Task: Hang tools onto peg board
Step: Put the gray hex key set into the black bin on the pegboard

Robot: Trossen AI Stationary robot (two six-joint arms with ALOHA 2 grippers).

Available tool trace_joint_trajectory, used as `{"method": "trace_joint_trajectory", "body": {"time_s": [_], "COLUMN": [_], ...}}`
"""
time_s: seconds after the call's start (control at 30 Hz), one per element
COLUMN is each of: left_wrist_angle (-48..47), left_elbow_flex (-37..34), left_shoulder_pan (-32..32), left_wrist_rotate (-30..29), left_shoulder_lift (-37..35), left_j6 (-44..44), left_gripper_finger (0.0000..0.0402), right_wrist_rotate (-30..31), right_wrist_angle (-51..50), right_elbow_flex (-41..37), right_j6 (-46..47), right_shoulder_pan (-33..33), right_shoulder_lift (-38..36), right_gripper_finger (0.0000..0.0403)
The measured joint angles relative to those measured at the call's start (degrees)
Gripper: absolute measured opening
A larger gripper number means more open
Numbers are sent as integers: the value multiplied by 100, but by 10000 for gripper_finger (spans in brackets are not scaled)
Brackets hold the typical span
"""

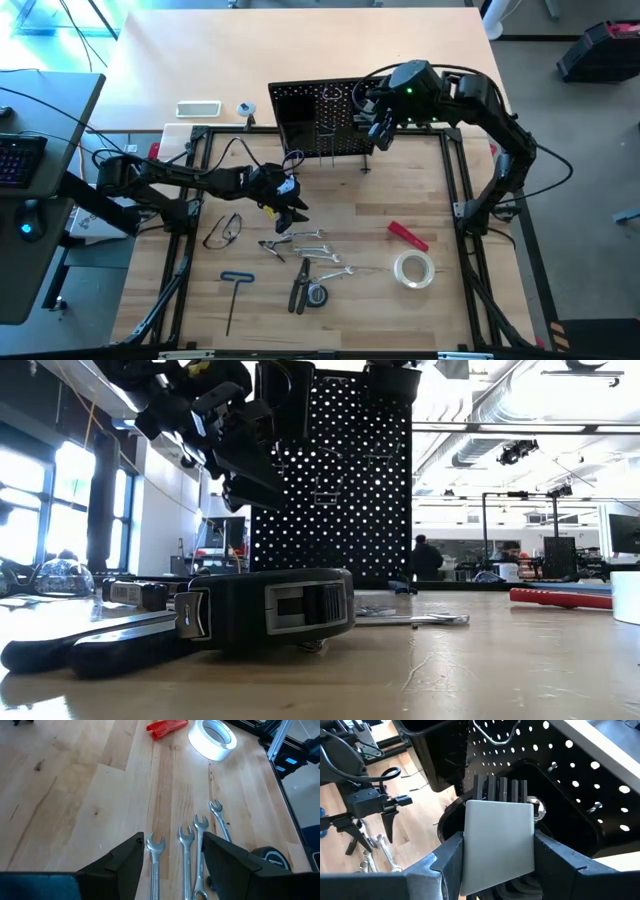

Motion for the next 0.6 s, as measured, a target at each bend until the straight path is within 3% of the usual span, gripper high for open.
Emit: {"method": "trace_joint_trajectory", "body": {"time_s": [0.6], "left_wrist_angle": [4], "left_elbow_flex": [0], "left_shoulder_pan": [-10], "left_wrist_rotate": [191], "left_shoulder_lift": [0], "left_j6": [-84], "left_gripper_finger": [193], "right_wrist_rotate": [117], "right_wrist_angle": [-274], "right_elbow_flex": [0], "right_j6": [177], "right_shoulder_pan": [7], "right_shoulder_lift": [102], "right_gripper_finger": [212]}}
